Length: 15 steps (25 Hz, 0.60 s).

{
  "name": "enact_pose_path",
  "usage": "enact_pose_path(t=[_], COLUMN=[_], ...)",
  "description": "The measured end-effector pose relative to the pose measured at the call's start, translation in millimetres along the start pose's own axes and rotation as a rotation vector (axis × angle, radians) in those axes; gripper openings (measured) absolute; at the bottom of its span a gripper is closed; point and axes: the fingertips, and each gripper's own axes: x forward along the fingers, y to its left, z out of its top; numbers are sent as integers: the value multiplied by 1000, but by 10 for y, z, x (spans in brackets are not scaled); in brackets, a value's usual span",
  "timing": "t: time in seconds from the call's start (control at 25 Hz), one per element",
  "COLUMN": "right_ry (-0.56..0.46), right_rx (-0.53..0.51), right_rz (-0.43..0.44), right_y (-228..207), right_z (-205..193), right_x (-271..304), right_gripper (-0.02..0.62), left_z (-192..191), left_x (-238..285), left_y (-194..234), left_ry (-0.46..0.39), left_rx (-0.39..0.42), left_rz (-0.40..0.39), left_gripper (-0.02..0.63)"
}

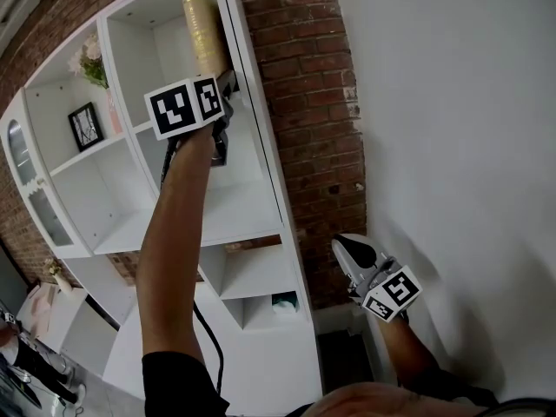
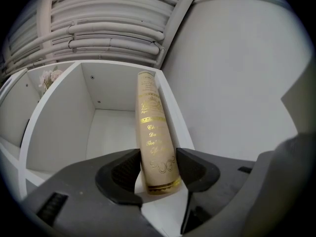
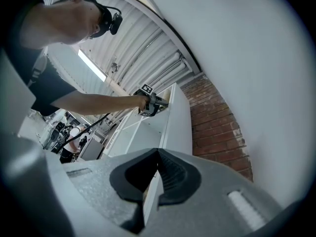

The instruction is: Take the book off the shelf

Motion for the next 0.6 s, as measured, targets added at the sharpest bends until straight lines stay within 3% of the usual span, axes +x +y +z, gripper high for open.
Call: enact_pose_path(t=[0.32,0.6], right_ry=[-2,2], right_rx=[8,10], right_rz=[-20,-18], right_y=[-10,11], right_z=[-2,4], right_x=[-61,-38], right_gripper=[2,2], left_z=[80,184], left_x=[-112,-284], left_y=[159,239], left_ry=[-56,-133], left_rx=[55,89], left_rz=[99,123], left_gripper=[202,197])
